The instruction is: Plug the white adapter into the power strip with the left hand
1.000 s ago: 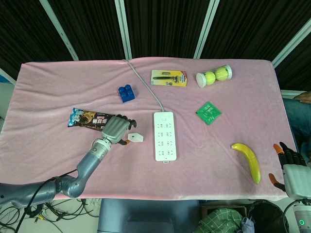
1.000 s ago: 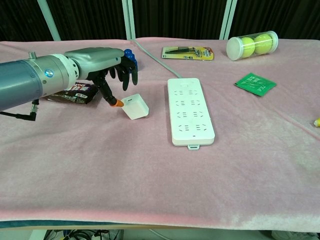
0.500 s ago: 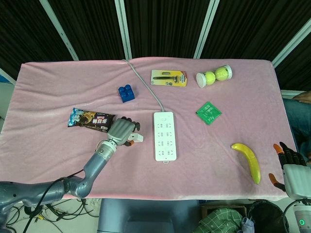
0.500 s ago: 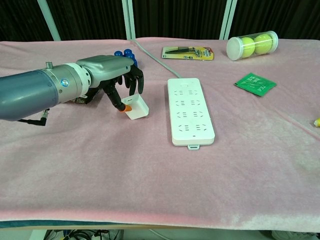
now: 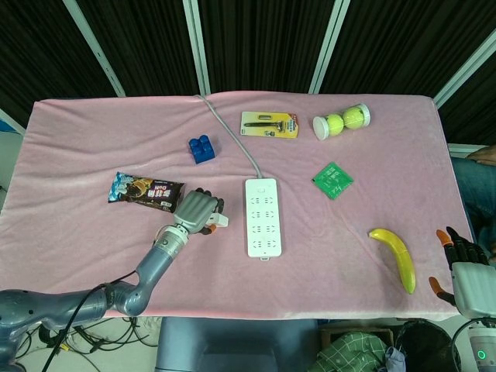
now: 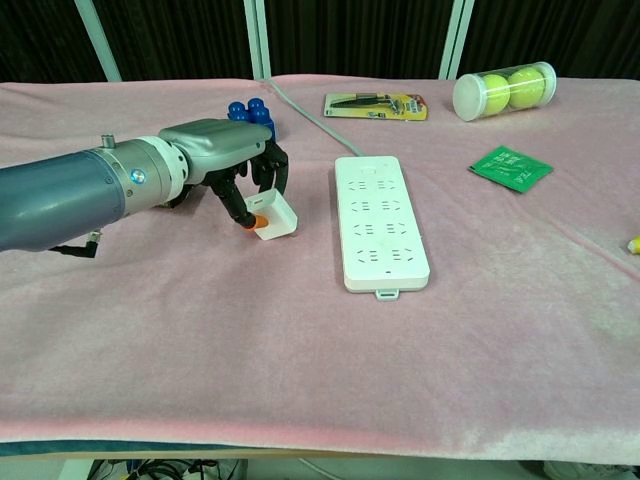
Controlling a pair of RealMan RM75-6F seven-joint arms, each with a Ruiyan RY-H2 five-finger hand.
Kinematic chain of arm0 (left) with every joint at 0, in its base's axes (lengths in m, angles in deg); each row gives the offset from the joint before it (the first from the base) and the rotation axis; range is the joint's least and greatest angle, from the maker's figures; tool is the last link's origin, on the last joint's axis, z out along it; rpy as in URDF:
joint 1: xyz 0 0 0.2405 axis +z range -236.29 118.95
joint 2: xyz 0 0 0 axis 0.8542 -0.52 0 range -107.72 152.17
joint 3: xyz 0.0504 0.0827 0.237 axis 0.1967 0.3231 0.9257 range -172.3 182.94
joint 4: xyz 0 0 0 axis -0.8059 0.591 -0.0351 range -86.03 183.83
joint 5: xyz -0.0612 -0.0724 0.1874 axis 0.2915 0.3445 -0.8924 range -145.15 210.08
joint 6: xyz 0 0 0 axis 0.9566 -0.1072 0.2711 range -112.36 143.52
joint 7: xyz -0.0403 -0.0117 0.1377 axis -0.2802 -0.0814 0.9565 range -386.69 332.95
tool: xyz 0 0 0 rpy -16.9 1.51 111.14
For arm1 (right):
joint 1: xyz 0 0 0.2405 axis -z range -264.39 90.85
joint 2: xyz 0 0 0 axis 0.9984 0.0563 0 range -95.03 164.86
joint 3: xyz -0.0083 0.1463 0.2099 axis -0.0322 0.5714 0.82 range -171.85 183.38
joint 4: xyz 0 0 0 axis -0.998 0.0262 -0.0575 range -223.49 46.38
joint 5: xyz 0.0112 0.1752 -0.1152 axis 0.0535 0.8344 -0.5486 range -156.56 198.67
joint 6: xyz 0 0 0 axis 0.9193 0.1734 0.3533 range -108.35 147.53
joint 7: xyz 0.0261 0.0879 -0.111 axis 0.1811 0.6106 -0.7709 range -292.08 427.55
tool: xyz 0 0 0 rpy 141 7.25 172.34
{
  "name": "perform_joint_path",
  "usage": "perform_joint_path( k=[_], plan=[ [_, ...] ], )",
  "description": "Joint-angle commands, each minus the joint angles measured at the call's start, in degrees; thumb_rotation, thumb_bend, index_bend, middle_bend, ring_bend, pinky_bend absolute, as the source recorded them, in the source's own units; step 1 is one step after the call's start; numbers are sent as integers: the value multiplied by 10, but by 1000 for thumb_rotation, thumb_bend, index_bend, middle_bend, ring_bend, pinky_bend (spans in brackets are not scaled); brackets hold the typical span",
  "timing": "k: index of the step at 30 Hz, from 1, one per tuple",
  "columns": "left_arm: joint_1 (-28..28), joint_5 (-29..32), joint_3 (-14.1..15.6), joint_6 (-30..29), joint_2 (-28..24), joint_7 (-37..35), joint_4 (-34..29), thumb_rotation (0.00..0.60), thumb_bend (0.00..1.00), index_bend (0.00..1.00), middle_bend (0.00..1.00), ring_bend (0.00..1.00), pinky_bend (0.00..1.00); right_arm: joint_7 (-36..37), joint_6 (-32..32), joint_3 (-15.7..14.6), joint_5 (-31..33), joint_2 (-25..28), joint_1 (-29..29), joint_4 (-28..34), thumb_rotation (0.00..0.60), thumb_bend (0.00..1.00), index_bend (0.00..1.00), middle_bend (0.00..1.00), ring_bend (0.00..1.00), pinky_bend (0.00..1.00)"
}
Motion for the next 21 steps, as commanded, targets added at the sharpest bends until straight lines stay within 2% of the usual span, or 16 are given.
perform_joint_path(
  k=[1, 4, 12, 18, 21],
  plan=[
    [0, 1, 1, 0, 2, 2, 2, 600, 262, 479, 512, 331, 321, 0, 0, 0, 0, 0, 0, 0, 600, 202, 24, 42, 121, 143],
    [-1, 4, 1, 2, 4, 2, 4, 600, 275, 487, 520, 341, 334, -1, 0, 0, 1, 0, 0, 1, 600, 203, 24, 42, 121, 143],
    [-1, -9, -6, -5, 4, -12, 0, 600, 406, 528, 556, 371, 374, 1, -2, 0, 2, 1, -1, 1, 600, 202, 24, 42, 121, 143],
    [-21, -14, -24, -1, -31, 14, -27, 600, 421, 544, 567, 371, 374, -2, -2, 0, 6, 1, 0, 3, 600, 202, 25, 45, 121, 143],
    [-49, 26, -34, 31, -66, 66, -46, 600, 421, 551, 568, 370, 373, -4, -1, 0, 4, 1, 0, 3, 600, 203, 24, 45, 121, 143]
  ],
)
